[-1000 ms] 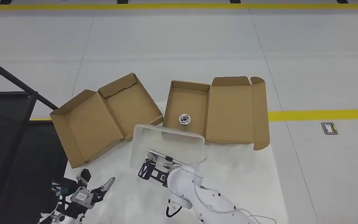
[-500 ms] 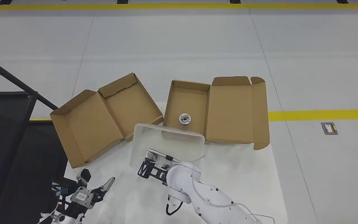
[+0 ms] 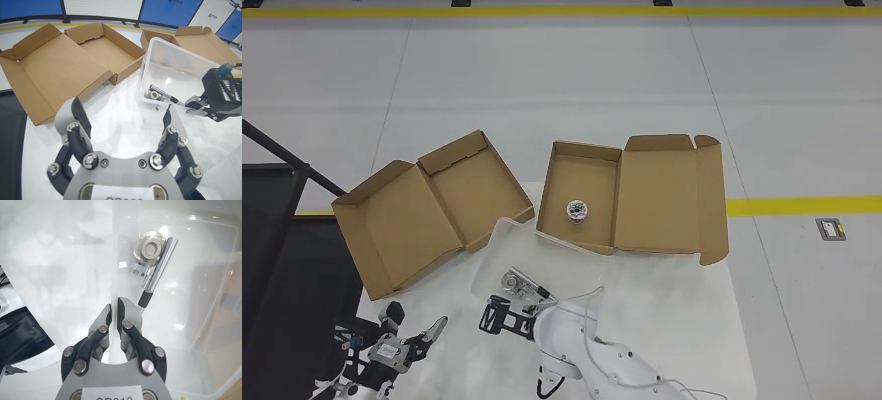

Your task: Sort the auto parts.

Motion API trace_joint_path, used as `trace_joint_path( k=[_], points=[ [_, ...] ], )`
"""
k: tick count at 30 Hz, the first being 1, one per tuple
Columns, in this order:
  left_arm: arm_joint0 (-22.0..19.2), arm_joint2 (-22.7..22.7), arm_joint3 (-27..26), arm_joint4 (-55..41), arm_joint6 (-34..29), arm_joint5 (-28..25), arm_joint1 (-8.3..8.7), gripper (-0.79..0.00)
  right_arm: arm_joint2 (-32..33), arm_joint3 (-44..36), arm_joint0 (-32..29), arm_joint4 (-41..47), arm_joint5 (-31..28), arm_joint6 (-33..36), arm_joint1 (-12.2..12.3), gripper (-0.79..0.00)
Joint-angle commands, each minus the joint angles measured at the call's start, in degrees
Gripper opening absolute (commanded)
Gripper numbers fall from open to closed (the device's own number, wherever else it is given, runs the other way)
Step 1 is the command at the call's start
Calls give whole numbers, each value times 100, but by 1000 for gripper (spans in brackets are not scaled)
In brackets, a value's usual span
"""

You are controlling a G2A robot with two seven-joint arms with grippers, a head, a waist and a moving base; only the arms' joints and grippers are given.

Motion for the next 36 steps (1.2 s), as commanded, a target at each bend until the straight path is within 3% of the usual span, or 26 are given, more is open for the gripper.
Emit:
trace_joint_path(
  k=[1,22,23,24,25,27,36],
  points=[
    [0,0,0,0,0,0,0,0,-4,-68,-46,-41,-94,2,9,-785],
    [0,0,0,0,0,0,0,0,41,-547,-370,239,-1598,211,130,-785],
    [0,0,0,0,0,0,0,0,41,-562,-377,255,-1602,239,131,-763],
    [0,0,0,0,0,0,0,0,38,-567,-382,285,-1629,259,132,-588],
    [0,0,0,0,0,0,0,0,40,-575,-380,307,-1655,271,134,-486],
    [0,0,0,0,0,0,0,0,41,-617,-370,332,-1727,216,141,-400],
    [0,0,0,0,0,0,0,0,225,-1081,-476,260,-1965,-134,264,-397]
  ],
)
